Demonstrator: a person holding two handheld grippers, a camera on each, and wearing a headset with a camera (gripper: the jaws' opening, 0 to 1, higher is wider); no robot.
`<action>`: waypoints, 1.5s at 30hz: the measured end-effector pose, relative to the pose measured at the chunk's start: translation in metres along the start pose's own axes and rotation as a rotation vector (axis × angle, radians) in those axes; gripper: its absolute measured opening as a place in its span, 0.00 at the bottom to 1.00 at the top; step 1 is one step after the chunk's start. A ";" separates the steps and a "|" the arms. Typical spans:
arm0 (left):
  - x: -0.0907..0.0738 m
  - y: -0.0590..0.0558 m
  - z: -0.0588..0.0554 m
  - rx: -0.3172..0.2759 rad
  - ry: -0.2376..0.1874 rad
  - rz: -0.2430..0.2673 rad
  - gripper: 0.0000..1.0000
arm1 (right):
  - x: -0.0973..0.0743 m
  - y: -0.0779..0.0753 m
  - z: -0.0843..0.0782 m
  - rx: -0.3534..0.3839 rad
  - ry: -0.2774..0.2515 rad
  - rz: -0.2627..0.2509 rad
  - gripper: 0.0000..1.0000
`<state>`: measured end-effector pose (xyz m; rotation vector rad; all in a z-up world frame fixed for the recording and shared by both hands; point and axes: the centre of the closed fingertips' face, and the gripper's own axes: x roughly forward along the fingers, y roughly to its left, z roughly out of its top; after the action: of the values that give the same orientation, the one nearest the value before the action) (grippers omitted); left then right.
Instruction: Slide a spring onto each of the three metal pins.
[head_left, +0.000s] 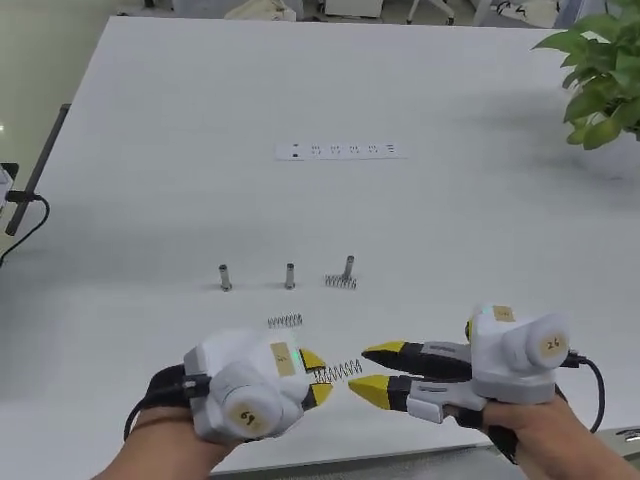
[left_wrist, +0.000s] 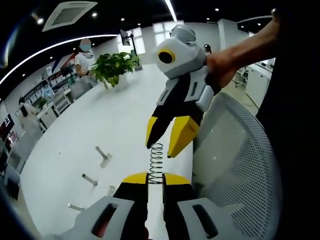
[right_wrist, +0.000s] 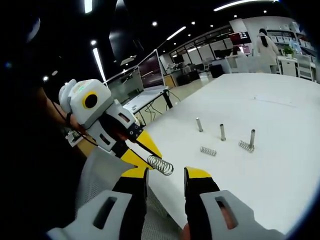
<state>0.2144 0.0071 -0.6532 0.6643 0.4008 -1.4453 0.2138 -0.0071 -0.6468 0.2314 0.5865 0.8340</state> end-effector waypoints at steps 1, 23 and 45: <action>0.000 -0.001 0.000 0.004 0.000 -0.003 0.02 | 0.000 0.002 0.000 -0.002 -0.001 0.008 0.24; 0.001 -0.004 0.002 0.068 0.008 -0.044 0.02 | 0.002 0.013 0.000 -0.041 0.040 0.060 0.11; 0.018 0.004 0.014 0.026 -0.024 -0.052 0.02 | -0.001 0.010 0.024 -0.169 0.063 0.010 0.09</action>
<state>0.2178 -0.0156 -0.6531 0.6609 0.3834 -1.5083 0.2210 0.0000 -0.6222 0.0541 0.5705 0.8979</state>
